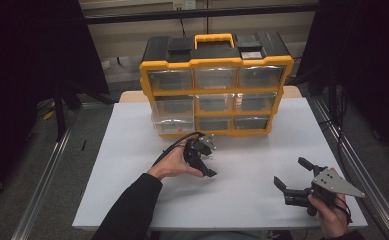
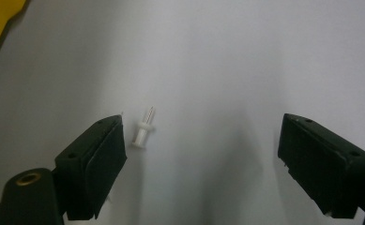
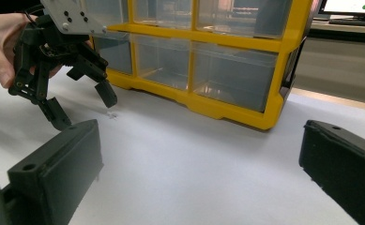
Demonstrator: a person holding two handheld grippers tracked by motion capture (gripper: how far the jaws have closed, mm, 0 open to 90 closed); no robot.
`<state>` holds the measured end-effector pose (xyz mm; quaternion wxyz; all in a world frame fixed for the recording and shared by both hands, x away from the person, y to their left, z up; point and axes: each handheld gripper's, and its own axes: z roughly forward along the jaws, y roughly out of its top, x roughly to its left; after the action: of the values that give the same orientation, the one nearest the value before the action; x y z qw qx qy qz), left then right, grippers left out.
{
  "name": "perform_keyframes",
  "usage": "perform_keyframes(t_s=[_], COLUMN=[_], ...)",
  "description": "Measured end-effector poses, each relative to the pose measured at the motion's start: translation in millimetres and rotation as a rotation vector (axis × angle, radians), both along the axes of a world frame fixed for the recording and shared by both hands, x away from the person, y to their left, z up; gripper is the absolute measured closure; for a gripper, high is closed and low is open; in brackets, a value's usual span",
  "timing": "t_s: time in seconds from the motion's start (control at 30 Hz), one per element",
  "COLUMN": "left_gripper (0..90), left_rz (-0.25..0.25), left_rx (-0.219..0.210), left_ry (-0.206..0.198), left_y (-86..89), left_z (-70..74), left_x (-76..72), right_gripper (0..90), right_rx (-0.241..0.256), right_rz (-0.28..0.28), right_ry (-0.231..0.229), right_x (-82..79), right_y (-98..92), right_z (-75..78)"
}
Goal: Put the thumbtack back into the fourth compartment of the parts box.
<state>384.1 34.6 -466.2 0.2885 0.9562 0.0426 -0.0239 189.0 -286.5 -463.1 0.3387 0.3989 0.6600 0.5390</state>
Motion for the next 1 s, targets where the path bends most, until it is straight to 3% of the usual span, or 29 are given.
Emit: perform_keyframes(t_s=[0.1, 0.2, 0.23, 0.3, 0.4, 0.63, 0.77, 0.9, 0.97, 1.0], left_gripper=[16.0, 17.6, 18.5, 18.8, 21.4, 34.7, 38.1, 41.9, 46.6, 49.4], left_rz=[0.002, -0.014, -0.034, -0.035, -0.047, -0.049, -0.061, -0.041, -0.048, -0.068], left_rx=[-0.012, 0.021, 0.014, 0.028, 0.033, 0.029, 0.038, 0.041, 0.040, 0.039], left_ry=[0.020, 0.006, 0.020, -0.004, -0.006, -0.008, -0.019, -0.018, -0.013, -0.030], left_y=[-0.6, -3.4, -4.5, -6.8, -8.5, -6.1, -7.3, -7.1, -6.8, -6.7], left_z=[-2.7, -2.5, -3.0, -2.5, -1.7, -0.3, 0.8, 1.2, 1.8, 2.4], left_x=[1.9, 0.9, 1.7, 1.8, 4.2, 9.1, 8.7, 7.3, 7.3, 8.7], right_gripper=[0.0, 0.0, 0.0, 0.0, 0.0, 0.0, 0.0, 0.0, 0.0, 0.0], right_rx=[0.001, 0.001, 0.001, 0.002, 0.002, 0.005, 0.004, 0.001, 0.000, 0.002], right_rz=[0.000, 0.000, 0.000, 0.000, 0.000, 0.003, 0.003, 0.003, 0.003, 0.003], right_ry=[0.000, 0.002, 0.001, 0.003, 0.001, 0.001, 0.000, 0.002, 0.002, 0.001], right_x=[-0.1, 0.0, 0.1, -0.1, 0.0, 0.4, 0.5, 0.3, 0.1, 0.4], right_y=[0.1, 0.1, 0.0, 0.0, 0.1, 0.3, 0.3, 0.3, 0.1, 0.1], right_z=[0.1, 0.0, 0.0, 0.0, 0.0, -0.2, -0.3, -0.2, -0.1, -0.2])
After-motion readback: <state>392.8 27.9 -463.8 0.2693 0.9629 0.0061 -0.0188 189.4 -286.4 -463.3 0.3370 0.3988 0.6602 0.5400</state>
